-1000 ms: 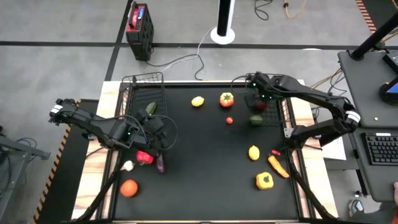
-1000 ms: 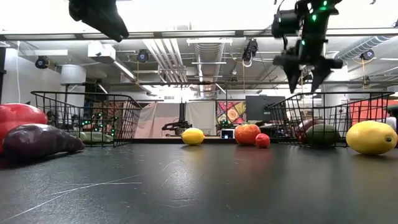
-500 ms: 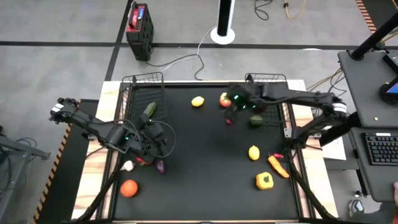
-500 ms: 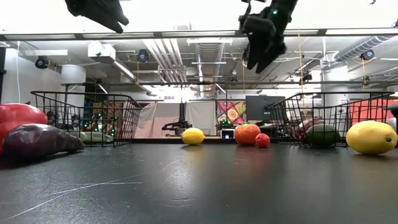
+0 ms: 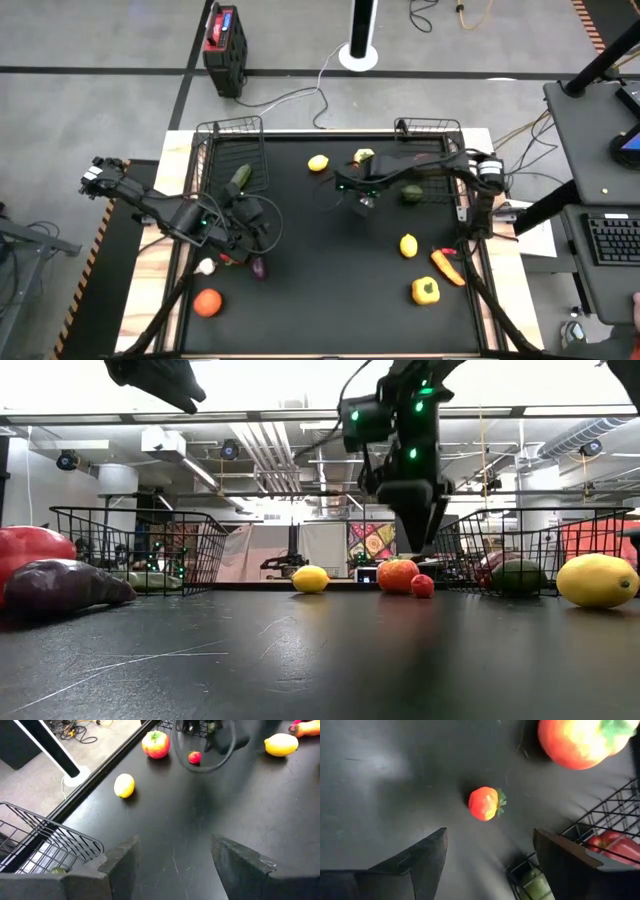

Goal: Sort produce into baskets
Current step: Put the red tomato into the right wire basket

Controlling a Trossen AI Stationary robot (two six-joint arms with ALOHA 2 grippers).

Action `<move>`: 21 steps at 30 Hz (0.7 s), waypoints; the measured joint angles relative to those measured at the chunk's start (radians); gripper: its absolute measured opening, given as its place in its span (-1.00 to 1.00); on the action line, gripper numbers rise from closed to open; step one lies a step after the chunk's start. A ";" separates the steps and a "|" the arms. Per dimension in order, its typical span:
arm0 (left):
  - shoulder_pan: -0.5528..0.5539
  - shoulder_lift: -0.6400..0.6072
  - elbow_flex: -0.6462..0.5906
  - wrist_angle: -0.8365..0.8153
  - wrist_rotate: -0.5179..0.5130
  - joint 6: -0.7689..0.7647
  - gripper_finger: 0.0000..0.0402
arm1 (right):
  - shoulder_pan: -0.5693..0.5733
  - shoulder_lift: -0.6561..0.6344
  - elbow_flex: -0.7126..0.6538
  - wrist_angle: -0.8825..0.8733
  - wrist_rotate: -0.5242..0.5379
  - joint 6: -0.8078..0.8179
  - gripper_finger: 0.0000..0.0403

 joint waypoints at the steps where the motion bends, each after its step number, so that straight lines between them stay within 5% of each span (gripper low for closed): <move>1: 0.000 0.000 0.000 0.000 0.000 0.004 0.11 | 0.000 0.014 0.000 0.001 0.010 0.007 0.40; 21: 0.000 0.000 0.000 0.002 -0.024 0.014 0.11 | 0.000 0.081 -0.001 0.087 0.043 0.021 0.43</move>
